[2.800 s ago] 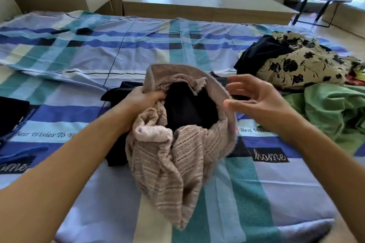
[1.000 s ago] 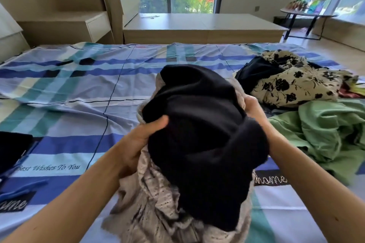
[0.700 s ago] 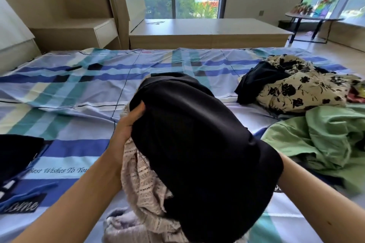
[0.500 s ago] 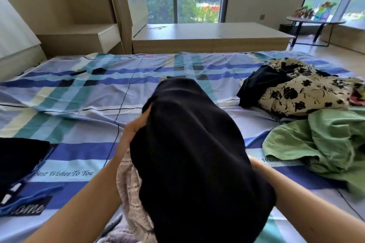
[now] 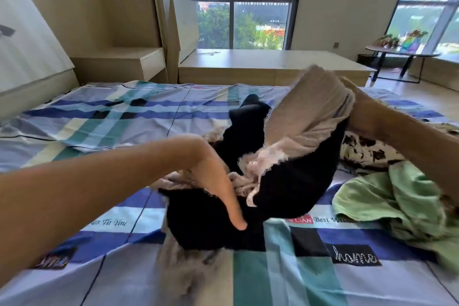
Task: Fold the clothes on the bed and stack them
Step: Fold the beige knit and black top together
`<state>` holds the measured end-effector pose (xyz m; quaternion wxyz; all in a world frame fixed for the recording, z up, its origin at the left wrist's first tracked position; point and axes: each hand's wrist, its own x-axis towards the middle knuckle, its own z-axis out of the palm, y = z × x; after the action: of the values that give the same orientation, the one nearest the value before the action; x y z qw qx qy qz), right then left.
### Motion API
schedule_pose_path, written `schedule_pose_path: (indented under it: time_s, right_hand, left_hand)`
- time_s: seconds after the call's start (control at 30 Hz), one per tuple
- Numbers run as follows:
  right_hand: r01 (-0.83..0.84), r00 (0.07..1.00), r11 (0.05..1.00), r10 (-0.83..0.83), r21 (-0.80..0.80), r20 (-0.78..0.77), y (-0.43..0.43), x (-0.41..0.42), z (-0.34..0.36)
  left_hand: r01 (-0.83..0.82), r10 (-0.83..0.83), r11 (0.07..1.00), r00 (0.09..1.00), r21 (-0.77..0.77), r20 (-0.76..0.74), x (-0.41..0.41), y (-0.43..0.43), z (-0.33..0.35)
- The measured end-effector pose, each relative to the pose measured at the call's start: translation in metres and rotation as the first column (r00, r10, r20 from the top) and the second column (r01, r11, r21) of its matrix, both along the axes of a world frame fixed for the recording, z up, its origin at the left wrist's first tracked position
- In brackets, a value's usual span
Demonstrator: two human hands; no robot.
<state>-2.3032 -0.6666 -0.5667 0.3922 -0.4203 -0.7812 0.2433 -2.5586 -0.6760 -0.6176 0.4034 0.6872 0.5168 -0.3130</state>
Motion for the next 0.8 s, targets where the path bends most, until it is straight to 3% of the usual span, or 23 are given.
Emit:
schedule_pose_path:
  time_s: [0.03,0.07,0.13,0.2,0.23,0.33,0.4,0.43,0.47,0.53,0.6,0.63,0.67,0.73,0.8]
  right_hand:
    - [-0.078,0.991,0.997,0.074,0.028,0.109,-0.001,0.004,-0.001]
    - [-0.076,0.938,0.997,0.067,0.013,0.340,-0.005,0.011,-0.007]
    - [-0.151,0.756,0.988,0.100,0.024,0.647,-0.012,0.019,-0.037]
    - [-0.173,0.648,0.985,0.129,-0.020,0.751,-0.021,0.023,-0.076]
    - [-0.168,0.685,0.986,0.118,-0.001,0.719,-0.029,0.025,-0.096]
    - [-0.254,0.749,0.928,0.011,0.272,0.663,-0.059,0.018,-0.125]
    - [-0.124,0.788,0.979,-0.001,0.161,0.615,-0.055,0.020,-0.134]
    - [-0.080,0.834,0.995,0.100,-0.062,0.542,-0.055,0.022,-0.137]
    - [-0.062,0.924,0.977,0.133,-0.203,0.359,-0.051,0.027,-0.141]
    - [-0.063,0.998,0.937,0.066,-0.344,-0.002,-0.046,0.026,-0.138]
    - [-0.139,0.980,0.927,0.077,-0.348,-0.184,-0.051,0.014,-0.135]
    - [-0.177,0.963,0.928,0.095,-0.328,-0.251,-0.057,0.004,-0.132]
    - [-0.200,0.950,0.928,0.105,-0.313,-0.295,-0.064,-0.005,-0.131]
    - [-0.222,0.944,0.929,0.128,-0.297,-0.304,-0.078,-0.026,-0.134]
    - [-0.219,0.967,0.943,0.175,-0.251,-0.186,-0.092,-0.044,-0.142]
  left_hand:
    - [-0.010,0.014,0.999,0.992,0.032,-0.127,0.000,0.003,-0.001]
    - [0.097,-0.069,0.989,0.971,0.115,-0.231,-0.002,0.005,-0.004]
    - [0.338,-0.235,0.922,0.875,0.188,-0.423,-0.003,0.001,-0.014]
    - [0.543,-0.359,0.812,0.753,0.214,-0.551,-0.006,-0.007,-0.019]
    - [0.587,-0.358,0.753,0.744,0.297,-0.563,-0.010,-0.009,-0.020]
    - [0.562,-0.377,0.586,0.827,0.584,-0.417,-0.026,-0.016,-0.032]
    - [0.503,-0.436,0.525,0.852,0.686,-0.291,-0.029,-0.035,-0.046]
    - [0.449,-0.478,0.516,0.857,0.729,-0.190,-0.030,-0.045,-0.051]
    - [0.350,-0.480,0.549,0.876,0.759,-0.057,-0.032,-0.054,-0.052]
    - [0.144,-0.435,0.619,0.881,0.772,0.184,-0.033,-0.074,-0.044]
    - [-0.105,-0.380,0.632,0.821,0.768,0.426,-0.033,-0.085,-0.036]
    - [-0.248,-0.358,0.575,0.781,0.780,0.512,-0.034,-0.086,-0.038]
    - [-0.348,-0.350,0.469,0.771,0.812,0.533,-0.036,-0.086,-0.039]
    - [-0.321,-0.258,0.288,0.881,0.902,0.396,-0.042,-0.078,-0.053]
    - [-0.161,-0.071,0.374,0.977,0.913,0.201,-0.048,-0.068,-0.076]
